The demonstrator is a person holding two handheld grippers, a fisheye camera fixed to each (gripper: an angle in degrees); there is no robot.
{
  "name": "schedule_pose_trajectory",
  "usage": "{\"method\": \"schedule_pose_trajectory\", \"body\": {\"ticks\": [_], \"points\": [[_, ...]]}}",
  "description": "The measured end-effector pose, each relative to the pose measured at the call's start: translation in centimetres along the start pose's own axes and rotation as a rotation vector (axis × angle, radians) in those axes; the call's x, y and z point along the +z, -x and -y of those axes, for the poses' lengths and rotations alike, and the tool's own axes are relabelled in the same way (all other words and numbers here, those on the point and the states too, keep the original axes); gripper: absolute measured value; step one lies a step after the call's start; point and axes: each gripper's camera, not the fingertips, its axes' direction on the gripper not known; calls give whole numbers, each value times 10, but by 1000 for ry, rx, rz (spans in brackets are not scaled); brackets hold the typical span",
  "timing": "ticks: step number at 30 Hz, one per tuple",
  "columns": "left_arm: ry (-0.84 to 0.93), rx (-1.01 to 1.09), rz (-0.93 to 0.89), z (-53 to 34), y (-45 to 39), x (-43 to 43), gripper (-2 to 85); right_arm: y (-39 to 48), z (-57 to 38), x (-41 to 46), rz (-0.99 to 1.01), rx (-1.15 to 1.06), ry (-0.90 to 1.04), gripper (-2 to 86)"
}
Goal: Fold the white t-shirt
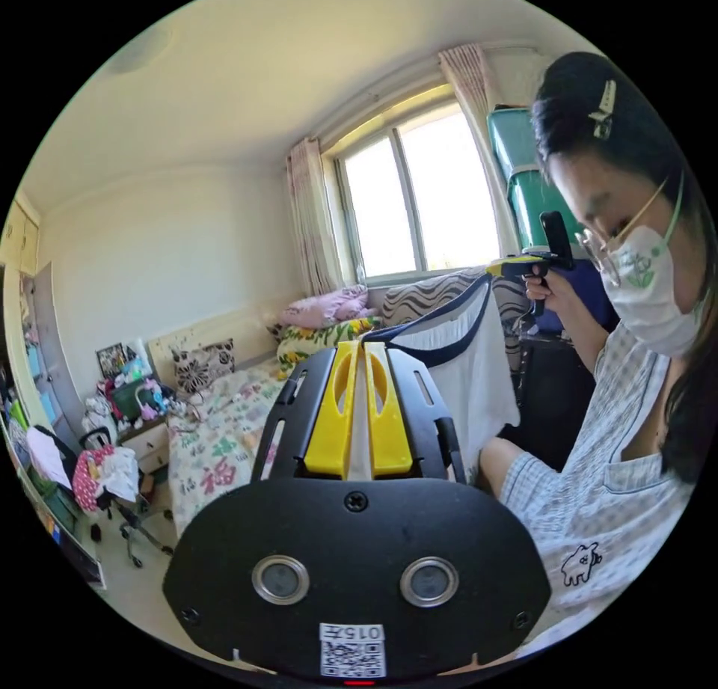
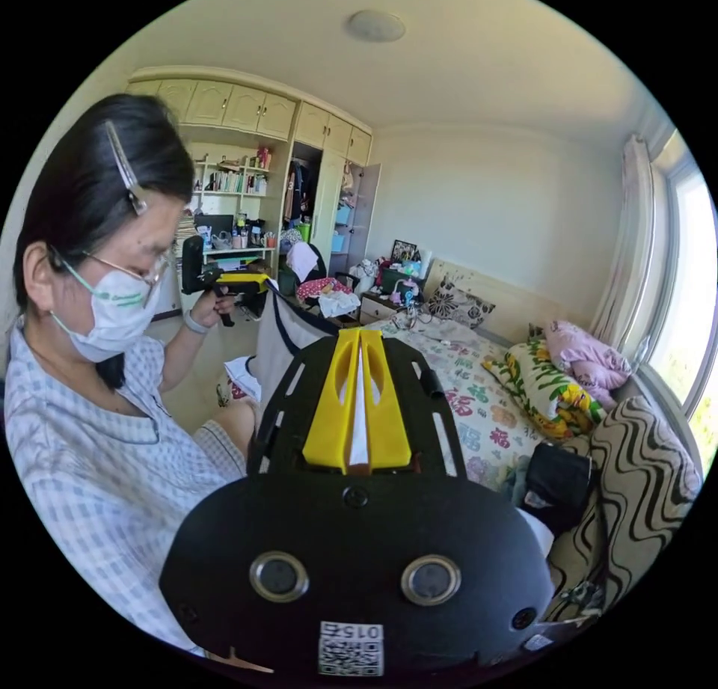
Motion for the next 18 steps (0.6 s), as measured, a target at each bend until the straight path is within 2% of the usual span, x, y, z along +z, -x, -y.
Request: {"method": "schedule_pose_trajectory", "body": {"ticks": [5, 8, 11, 13, 14, 16, 18], "points": [[35, 71, 101, 16, 26, 43, -3, -59, 43, 38, -68, -49, -5, -7], [126, 57, 120, 14, 60, 106, -3, -118, 64, 90, -83, -18, 48, -7], [228, -22, 120, -5, 110, 199, 0, -193, 77, 164, -111, 51, 161, -6], [309, -119, 146, -33, 157, 292, 3, -246, 79, 222, -147, 103, 253, -5], [332, -152, 159, -42, 168, 316, 3, -282, 78, 264, -167, 156, 303, -5], [489, -283, 240, -92, 205, 407, 5, -340, 69, 328, -187, 283, 371, -2], [599, -408, 293, -136, 222, 448, 5, -407, 38, 398, -198, 526, 459, 4]]}}
